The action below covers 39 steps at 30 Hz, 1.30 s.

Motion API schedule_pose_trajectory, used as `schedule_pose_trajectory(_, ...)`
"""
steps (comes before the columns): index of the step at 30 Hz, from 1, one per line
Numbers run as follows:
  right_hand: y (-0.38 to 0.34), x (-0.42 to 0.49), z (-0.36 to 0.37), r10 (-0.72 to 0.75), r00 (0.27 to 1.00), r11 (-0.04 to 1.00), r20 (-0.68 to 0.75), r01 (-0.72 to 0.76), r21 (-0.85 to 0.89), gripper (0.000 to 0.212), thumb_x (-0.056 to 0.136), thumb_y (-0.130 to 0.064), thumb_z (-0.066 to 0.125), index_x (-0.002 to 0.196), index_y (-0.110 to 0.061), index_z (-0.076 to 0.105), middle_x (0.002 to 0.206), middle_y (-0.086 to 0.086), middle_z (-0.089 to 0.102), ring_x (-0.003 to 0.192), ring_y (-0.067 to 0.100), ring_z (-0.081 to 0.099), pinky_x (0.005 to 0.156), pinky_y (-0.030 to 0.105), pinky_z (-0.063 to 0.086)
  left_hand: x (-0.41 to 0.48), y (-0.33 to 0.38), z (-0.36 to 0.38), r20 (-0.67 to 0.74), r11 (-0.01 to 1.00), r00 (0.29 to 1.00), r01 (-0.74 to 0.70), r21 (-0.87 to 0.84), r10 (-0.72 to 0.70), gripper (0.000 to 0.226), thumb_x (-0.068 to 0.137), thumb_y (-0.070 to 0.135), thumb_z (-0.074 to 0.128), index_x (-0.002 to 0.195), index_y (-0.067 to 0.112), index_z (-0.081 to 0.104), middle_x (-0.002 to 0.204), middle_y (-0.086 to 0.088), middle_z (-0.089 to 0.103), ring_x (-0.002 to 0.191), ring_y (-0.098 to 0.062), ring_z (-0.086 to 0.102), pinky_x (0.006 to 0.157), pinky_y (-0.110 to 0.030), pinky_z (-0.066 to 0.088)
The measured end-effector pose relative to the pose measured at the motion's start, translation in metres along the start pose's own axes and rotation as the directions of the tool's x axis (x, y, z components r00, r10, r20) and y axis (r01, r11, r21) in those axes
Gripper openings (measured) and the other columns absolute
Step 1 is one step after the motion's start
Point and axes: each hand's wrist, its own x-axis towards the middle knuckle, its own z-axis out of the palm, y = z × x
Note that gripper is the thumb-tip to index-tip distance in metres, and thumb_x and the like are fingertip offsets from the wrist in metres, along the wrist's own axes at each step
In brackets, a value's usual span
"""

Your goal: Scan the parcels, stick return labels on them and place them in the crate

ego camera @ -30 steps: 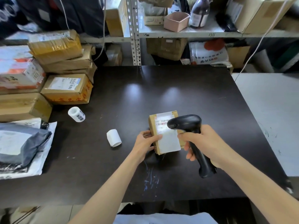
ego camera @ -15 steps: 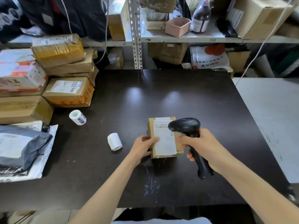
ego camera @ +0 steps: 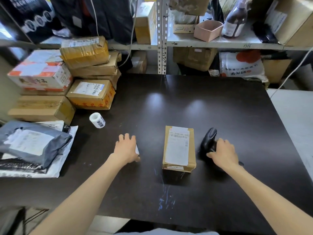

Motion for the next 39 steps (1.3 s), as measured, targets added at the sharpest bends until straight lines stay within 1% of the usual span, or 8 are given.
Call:
schedule_pose_trajectory(6,0.007,0.008,0.009,-0.018,1.000,0.999,0.023,0.017,0.039,0.054,0.079,-0.024,0.079,0.119,-0.004,0.047,0.121,0.015,0.052,0.115,0.034,0.048,0.090,0.043,0.045,-0.005,0.001,0.009,-0.164,0.894,0.984,-0.007,-0.447,-0.074,0.060,0.077,0.035,0.078,0.123,0.010,0.048,0.123,-0.011,0.054,0.113,-0.030,0.052,0.093,-0.038,0.045)
schedule_pose_trajectory(11,-0.013,-0.006,-0.004,-0.006,0.994,0.999,-0.106,0.011,0.051,0.069,0.077,-0.013,0.075,0.131,0.001,0.034,0.130,0.020,0.041,0.119,0.038,0.039,0.095,0.042,0.041,-0.019,0.026,-0.012,-0.337,0.543,0.933,-0.219,-0.810,-0.125,0.060,0.068,0.025,0.088,0.112,0.021,0.049,0.113,0.001,0.060,0.102,-0.016,0.060,0.086,-0.033,0.055)
schedule_pose_trajectory(14,-0.043,-0.028,-0.021,-0.127,0.921,0.907,-0.369,0.258,0.333,0.048,0.082,-0.004,0.062,0.127,-0.007,0.047,0.120,0.010,0.052,0.110,0.028,0.050,0.087,0.037,0.045,-0.030,0.046,-0.025,-0.305,0.231,0.951,-0.284,-0.930,-0.057,0.064,0.062,0.012,0.091,0.108,0.021,0.047,0.114,-0.002,0.062,0.103,-0.015,0.065,0.079,-0.025,0.057)
schedule_pose_trajectory(17,-0.080,-0.051,-0.034,-0.193,0.980,0.662,-0.048,0.167,0.731,0.014,0.092,-0.021,0.060,0.101,-0.011,0.063,0.095,0.005,0.068,0.084,0.020,0.065,0.076,0.034,0.053,-0.039,0.066,-0.029,-0.318,0.080,0.944,-0.324,-0.943,0.084,0.067,0.059,0.004,0.091,0.104,0.019,0.045,0.114,-0.006,0.063,0.106,-0.016,0.066,0.080,-0.024,0.056)
schedule_pose_trajectory(19,-0.095,-0.059,-0.036,-0.237,0.953,0.534,0.190,-0.036,0.845,0.020,0.096,-0.024,0.057,0.098,-0.006,0.066,0.095,0.013,0.069,0.079,0.025,0.069,0.074,0.035,0.056,-0.044,0.074,-0.030,-0.359,0.131,0.924,-0.375,-0.918,0.133,0.068,0.058,0.006,0.092,0.104,0.019,0.044,0.113,-0.003,0.063,0.107,-0.010,0.065,0.084,-0.022,0.055)
schedule_pose_trajectory(23,-0.096,-0.065,-0.034,-0.212,0.968,0.380,0.132,-0.043,0.924,0.017,0.091,-0.008,0.065,0.104,0.002,0.066,0.102,0.019,0.069,0.089,0.033,0.070,0.075,0.038,0.061,-0.047,0.074,-0.032,-0.357,0.267,0.911,-0.404,-0.875,0.209,0.065,0.060,0.012,0.092,0.106,0.018,0.046,0.113,0.005,0.063,0.108,-0.007,0.062,0.092,-0.024,0.053)
schedule_pose_trajectory(34,-0.078,-0.064,-0.022,-0.149,0.972,0.585,-0.182,0.235,0.776,0.016,0.088,-0.020,0.069,0.103,-0.015,0.065,0.099,-0.001,0.068,0.088,0.017,0.065,0.074,0.032,0.056,-0.055,0.076,-0.037,-0.414,0.362,0.897,-0.442,-0.821,0.154,0.011,0.087,0.020,0.071,0.083,0.028,0.065,0.103,0.001,0.059,0.094,-0.002,0.060,0.079,-0.015,0.053)
schedule_pose_trajectory(39,-0.077,-0.081,-0.023,-0.520,0.696,0.663,-0.495,0.694,0.280,0.016,0.090,-0.028,0.067,0.101,-0.017,0.067,0.100,-0.005,0.061,0.090,0.010,0.057,0.075,0.020,0.046,-0.058,0.078,-0.037,-0.424,0.334,0.897,-0.439,-0.834,0.121,0.014,0.086,0.024,0.073,0.084,0.011,0.068,0.086,-0.004,0.066,0.078,-0.015,0.063,0.068,-0.019,0.050)
